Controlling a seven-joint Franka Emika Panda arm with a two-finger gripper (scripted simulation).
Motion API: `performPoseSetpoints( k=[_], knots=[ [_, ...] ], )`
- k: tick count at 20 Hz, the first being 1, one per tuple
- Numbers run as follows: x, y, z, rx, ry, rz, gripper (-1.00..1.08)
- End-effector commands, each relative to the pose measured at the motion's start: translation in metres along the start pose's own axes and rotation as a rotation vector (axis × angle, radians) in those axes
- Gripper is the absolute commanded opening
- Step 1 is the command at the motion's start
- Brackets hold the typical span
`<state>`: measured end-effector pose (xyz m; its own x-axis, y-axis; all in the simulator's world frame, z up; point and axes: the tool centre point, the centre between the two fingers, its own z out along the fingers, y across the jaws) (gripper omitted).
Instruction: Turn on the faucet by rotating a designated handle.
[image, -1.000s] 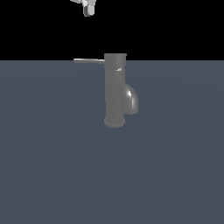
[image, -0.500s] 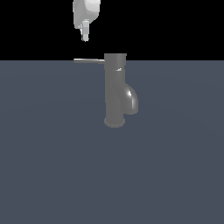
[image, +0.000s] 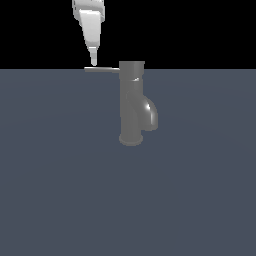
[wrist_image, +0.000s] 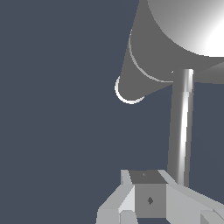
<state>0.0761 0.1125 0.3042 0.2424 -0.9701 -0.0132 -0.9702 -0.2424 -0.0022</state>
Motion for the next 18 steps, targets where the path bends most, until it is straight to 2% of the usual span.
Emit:
performPoseSetpoints(
  k=[1, 13, 18],
  knots=[
    [-0.002, -0.006, 0.008, 0.000, 0.006, 0.030, -1.00],
    [-0.006, -0.012, 0.019, -0.002, 0.013, 0.065, -1.00],
    [-0.006, 0.000, 0.019, -0.002, 0.013, 0.065, -1.00]
  ],
)
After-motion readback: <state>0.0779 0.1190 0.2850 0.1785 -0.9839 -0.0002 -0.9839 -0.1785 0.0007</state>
